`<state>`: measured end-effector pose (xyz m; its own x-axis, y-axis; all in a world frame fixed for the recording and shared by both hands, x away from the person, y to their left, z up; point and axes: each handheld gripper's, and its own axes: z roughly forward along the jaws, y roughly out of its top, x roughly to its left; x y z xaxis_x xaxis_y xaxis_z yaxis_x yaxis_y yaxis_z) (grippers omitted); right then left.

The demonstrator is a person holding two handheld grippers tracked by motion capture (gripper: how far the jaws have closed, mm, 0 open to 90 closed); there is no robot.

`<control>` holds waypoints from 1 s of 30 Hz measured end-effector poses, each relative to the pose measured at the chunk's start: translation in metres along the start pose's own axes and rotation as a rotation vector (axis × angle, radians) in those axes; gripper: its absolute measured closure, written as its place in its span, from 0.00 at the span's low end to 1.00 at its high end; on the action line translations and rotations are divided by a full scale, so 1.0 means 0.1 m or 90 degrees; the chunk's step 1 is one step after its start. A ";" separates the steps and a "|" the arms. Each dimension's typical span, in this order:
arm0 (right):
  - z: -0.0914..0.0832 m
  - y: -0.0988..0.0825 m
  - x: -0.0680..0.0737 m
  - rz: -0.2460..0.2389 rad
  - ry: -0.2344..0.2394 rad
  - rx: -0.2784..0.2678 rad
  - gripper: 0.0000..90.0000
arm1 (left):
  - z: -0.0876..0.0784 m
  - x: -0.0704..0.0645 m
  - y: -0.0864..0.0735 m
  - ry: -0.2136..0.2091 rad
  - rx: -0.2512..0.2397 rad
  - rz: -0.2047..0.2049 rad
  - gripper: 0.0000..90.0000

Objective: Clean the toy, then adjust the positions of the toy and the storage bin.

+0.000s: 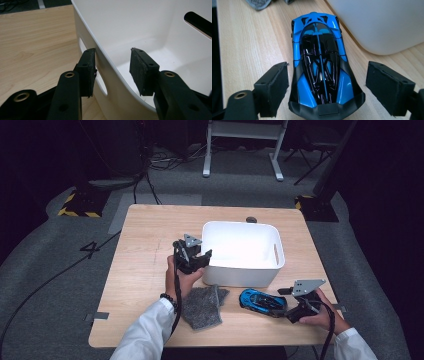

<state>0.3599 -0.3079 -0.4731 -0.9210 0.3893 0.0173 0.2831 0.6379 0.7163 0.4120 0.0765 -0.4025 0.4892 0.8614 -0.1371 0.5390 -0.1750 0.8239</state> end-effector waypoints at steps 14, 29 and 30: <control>0.22 -0.11 -0.03 -0.002 0.008 0.053 0.17 | -0.05 -0.09 -0.06 -0.011 -0.016 0.005 0.61; 0.22 -0.17 0.03 -0.020 -0.001 0.019 0.25 | -0.14 -0.07 -0.08 -0.055 -0.047 0.051 0.45; 0.21 -0.19 0.02 -0.022 0.002 0.013 0.25 | -0.16 -0.07 -0.07 -0.057 -0.053 0.050 0.43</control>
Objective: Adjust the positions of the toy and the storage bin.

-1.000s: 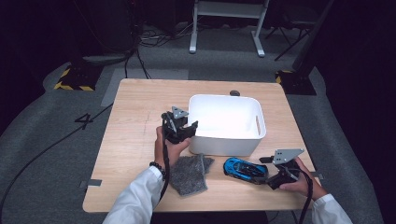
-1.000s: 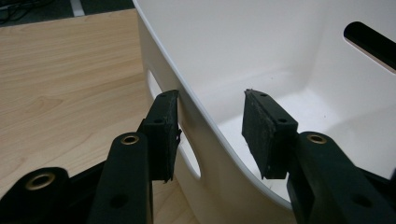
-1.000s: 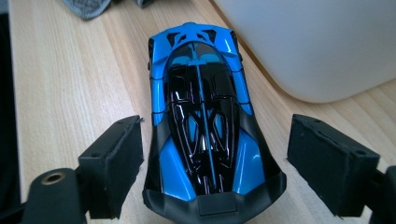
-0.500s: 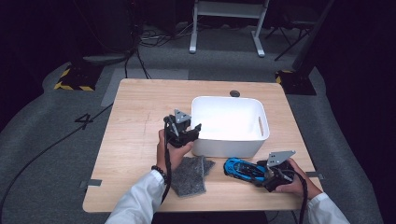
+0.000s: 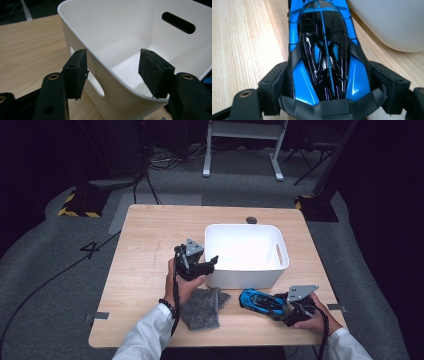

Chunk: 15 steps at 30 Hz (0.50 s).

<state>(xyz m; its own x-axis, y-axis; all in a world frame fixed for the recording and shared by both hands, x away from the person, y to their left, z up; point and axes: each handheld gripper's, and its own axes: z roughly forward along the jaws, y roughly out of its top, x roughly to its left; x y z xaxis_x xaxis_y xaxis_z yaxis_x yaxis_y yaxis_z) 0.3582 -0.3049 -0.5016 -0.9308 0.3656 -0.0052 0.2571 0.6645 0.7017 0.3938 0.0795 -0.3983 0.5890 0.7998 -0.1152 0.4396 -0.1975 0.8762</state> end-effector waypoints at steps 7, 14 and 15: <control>-0.01 -0.02 0.01 0.000 0.000 -0.003 0.26 | -0.19 -0.02 0.07 -0.019 -0.021 0.043 0.28; -0.02 -0.01 0.01 -0.003 0.001 0.003 0.26 | -0.43 -0.07 -0.04 -0.047 -0.013 0.111 0.19; -0.03 -0.01 0.02 -0.004 0.001 0.005 0.26 | -0.46 -0.08 -0.07 -0.047 -0.012 0.122 0.18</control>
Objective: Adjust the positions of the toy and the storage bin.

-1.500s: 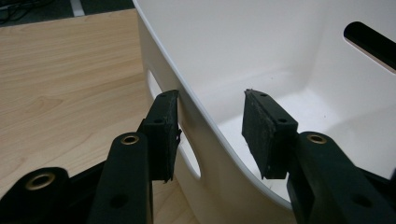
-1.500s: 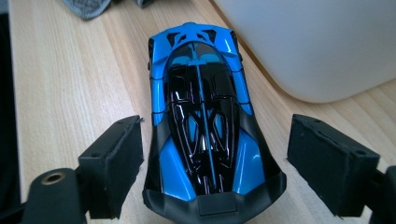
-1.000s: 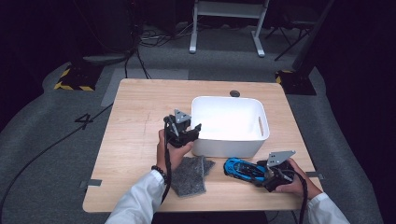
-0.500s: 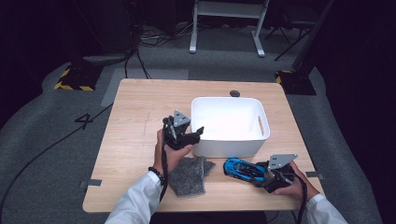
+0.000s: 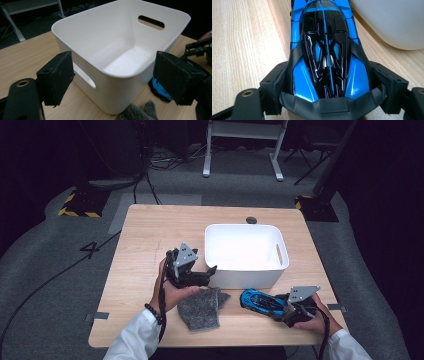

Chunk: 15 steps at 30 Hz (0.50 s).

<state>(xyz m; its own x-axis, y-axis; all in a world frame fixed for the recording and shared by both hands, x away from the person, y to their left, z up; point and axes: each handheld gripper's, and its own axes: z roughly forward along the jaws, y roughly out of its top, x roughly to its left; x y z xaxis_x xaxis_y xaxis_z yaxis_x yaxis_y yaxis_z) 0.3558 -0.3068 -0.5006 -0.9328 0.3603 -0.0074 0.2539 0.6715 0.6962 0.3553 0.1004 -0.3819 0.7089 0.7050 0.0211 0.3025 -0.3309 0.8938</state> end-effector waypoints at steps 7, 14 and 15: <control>0.00 0.00 0.00 0.000 0.000 0.003 0.27 | -0.12 0.01 -0.33 -0.002 0.067 0.061 0.18; 0.00 0.01 0.01 0.001 0.001 0.004 0.27 | -0.12 0.17 -0.73 0.008 0.136 0.091 0.19; 0.00 0.01 0.01 0.001 0.001 0.005 0.27 | -0.11 0.19 -0.79 0.008 0.148 0.090 0.20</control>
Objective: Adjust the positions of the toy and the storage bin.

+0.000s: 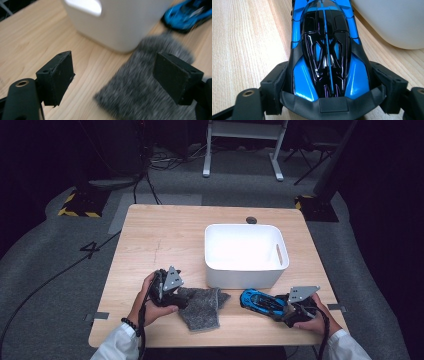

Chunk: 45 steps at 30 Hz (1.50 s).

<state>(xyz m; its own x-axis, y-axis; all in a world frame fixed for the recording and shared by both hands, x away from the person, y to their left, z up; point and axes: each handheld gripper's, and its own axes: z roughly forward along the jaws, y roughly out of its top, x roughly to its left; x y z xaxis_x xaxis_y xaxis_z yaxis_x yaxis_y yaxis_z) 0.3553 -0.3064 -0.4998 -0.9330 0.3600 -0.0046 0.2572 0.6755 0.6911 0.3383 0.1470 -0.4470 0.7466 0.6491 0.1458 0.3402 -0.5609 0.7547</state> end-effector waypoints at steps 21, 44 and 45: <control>-0.01 -0.01 0.00 0.000 0.003 -0.004 0.27 | 0.11 0.17 -0.66 -0.051 0.078 -0.064 0.18; -0.13 0.10 0.08 -0.038 0.005 -0.039 0.28 | 0.15 0.22 -0.71 -0.054 0.066 -0.085 0.16; -0.13 0.10 0.09 -0.037 0.006 -0.044 0.28 | 0.15 0.22 -0.71 -0.055 0.066 -0.084 0.16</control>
<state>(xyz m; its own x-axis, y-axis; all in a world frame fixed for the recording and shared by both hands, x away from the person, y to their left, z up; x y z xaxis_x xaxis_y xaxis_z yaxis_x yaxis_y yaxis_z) 0.3465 -0.3049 -0.4832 -0.9481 0.3154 -0.0399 0.1849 0.6491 0.7378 0.3391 0.1937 -0.5070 0.7364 0.6765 -0.0084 0.4920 -0.5269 0.6930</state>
